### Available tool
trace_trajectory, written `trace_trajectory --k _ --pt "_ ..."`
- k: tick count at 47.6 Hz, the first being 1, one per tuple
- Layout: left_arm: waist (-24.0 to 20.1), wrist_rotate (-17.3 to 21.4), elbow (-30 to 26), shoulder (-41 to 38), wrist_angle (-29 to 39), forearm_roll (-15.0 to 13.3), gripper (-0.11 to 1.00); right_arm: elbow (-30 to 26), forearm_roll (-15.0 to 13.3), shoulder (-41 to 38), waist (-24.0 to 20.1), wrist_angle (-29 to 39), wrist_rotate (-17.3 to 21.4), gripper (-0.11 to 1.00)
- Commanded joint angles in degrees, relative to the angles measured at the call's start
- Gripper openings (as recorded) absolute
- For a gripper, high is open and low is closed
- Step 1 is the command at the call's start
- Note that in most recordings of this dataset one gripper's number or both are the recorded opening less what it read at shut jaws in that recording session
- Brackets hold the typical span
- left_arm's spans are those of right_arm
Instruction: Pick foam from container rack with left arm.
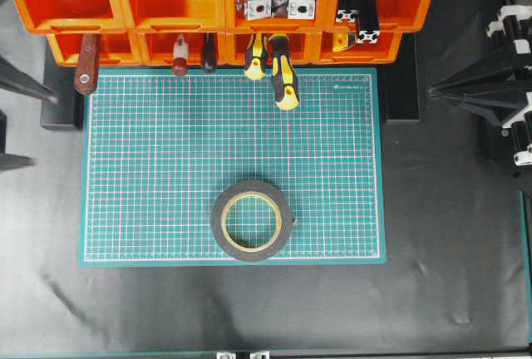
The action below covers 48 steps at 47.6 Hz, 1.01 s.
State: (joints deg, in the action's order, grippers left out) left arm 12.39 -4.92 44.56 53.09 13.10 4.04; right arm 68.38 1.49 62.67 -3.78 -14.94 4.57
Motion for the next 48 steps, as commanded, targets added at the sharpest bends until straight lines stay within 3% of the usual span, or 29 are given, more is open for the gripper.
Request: trace_trajectory --k 1,11,48 --pt "-0.26 0.35 1.85 1.23 -3.52 0.26 0.70 -1.93 0.26 -0.35 -0.09 -0.97 0.09 0.00" --pt "-0.26 0.44 4.75 3.60 -4.39 0.26 0.70 -1.93 0.26 -0.26 -0.09 -0.97 0.00 0.00" --pt "1.76 0.26 5.89 4.83 -6.59 0.09 0.70 -1.85 0.26 -0.18 -0.09 -0.97 0.00 0.00"
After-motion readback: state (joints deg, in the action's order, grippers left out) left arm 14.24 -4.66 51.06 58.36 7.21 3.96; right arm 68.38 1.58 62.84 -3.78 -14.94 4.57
